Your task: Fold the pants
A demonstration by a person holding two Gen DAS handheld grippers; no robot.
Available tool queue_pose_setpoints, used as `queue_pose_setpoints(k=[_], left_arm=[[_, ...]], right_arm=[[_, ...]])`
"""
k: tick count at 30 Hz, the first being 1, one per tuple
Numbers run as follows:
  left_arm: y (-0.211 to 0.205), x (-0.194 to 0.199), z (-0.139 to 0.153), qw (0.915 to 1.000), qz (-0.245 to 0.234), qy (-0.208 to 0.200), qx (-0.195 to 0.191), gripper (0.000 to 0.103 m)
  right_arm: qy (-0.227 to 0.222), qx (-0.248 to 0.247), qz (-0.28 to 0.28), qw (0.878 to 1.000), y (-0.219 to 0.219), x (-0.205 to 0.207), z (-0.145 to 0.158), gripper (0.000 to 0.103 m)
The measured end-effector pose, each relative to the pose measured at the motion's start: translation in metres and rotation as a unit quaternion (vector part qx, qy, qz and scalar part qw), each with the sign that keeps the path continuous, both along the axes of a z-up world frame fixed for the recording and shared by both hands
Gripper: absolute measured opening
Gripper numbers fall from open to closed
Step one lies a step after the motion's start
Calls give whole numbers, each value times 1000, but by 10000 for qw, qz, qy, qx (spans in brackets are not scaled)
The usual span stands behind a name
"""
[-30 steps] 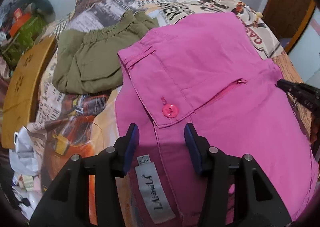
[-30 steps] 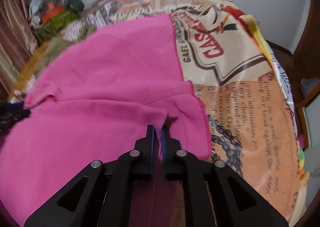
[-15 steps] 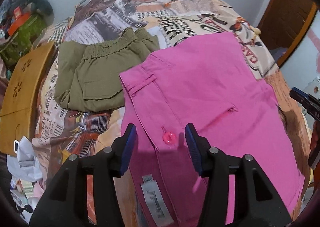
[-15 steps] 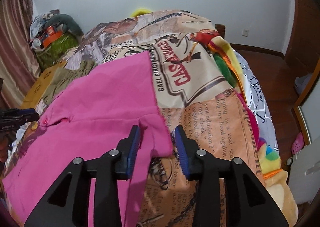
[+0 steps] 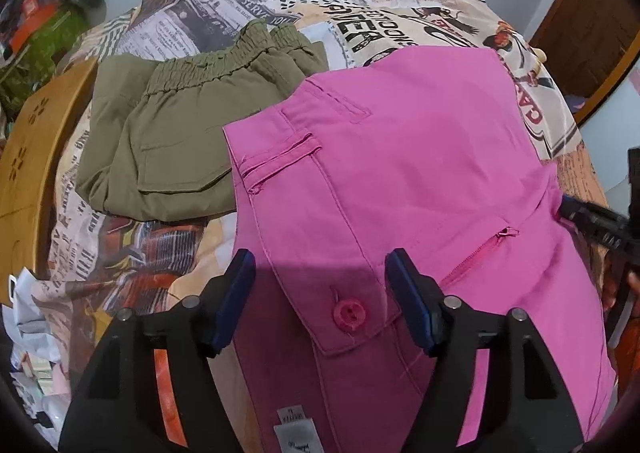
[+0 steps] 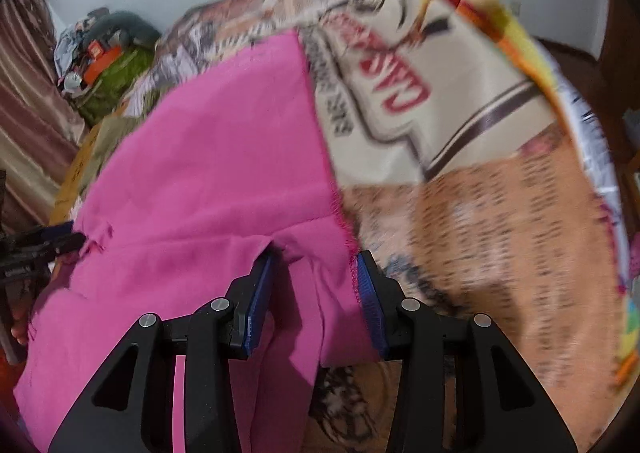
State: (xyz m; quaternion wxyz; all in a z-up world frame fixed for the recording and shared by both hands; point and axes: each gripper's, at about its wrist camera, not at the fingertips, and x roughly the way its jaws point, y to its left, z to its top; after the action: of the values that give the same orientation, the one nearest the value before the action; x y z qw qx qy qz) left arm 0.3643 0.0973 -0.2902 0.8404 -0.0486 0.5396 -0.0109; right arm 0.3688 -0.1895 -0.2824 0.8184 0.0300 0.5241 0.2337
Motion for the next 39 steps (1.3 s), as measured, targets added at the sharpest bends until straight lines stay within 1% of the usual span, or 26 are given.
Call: queue_pose_setpoints(k=[1,2,3,4,7,11,13,14,15,16,17,19,21,24,27,29,31,33,34,35,36,37,39], left_arm=[[1,0,-1,10000,19,-3,5,69],[1,0,-3,10000,34,-5,23,69],[1,0,-4,10000,57,-20,65,69],[1,0,-4,9998,92,-67,175,69],[-2,0,-5,9982,114,-173,554,65],[-4,0,-7,9969,121,-207,750,64],[-4,-1,-7,9941,170,-258,1039,62],[-3,-1,-9,9915,236,-254,1257,60],[0,-1,-11,9897,297,-193,1387,60],[7,-2,-14,9913,317,-87,1273,60],[15,-4,-17,9936,379,3,1060,60],[24,-8,-17,9951,472,37,870,59],[27,-13,-11,9949,498,-14,874,59],[25,-20,0,9936,403,-117,1047,59],[21,-21,13,9924,298,-263,1166,59],[23,-23,20,9923,303,-342,1152,60],[27,-23,29,9930,359,-413,1050,61],[31,-22,36,9937,420,-471,921,64],[33,-21,39,9939,463,-516,864,65],[35,-20,43,9937,499,-563,827,68],[37,-19,47,9934,541,-621,803,71],[39,-16,51,9927,579,-690,805,72],[42,-10,58,9915,617,-785,837,75]], right_arm=[[-53,-72,38,10000,2,-2,-2,28],[-166,-144,79,9997,4,-6,-3,25],[-202,-108,129,9997,5,-8,-2,21],[-205,-99,139,9996,4,-8,-1,12],[-238,-177,145,9995,4,-10,-2,9],[-299,-315,193,9989,11,-12,-2,8],[-316,-349,186,9987,11,-9,-2,8],[-328,-389,191,9985,11,-9,-3,8],[-334,-419,197,9984,11,-10,-2,8],[-333,-439,203,9983,13,-8,-2,8],[-323,-457,212,9982,14,-8,-4,8],[-302,-444,212,9983,14,-7,-5,8],[-298,-446,213,9983,14,-7,-4,8],[-337,-576,231,9975,17,-8,-3,8],[-400,-776,209,9960,20,-10,2,11],[-368,-864,180,9954,19,-10,5,14],[-386,-922,135,9949,15,-11,12,17],[-535,-903,73,9944,7,-13,26,22],[-610,-881,50,9942,4,-14,31,26],[-739,-850,14,9936,0,-15,42,33],[-871,-830,-16,9927,-3,-15,52,37],[-1050,-802,-35,9912,-6,-16,64,44],[-1346,-775,-57,9878,-6,-15,85,49]])
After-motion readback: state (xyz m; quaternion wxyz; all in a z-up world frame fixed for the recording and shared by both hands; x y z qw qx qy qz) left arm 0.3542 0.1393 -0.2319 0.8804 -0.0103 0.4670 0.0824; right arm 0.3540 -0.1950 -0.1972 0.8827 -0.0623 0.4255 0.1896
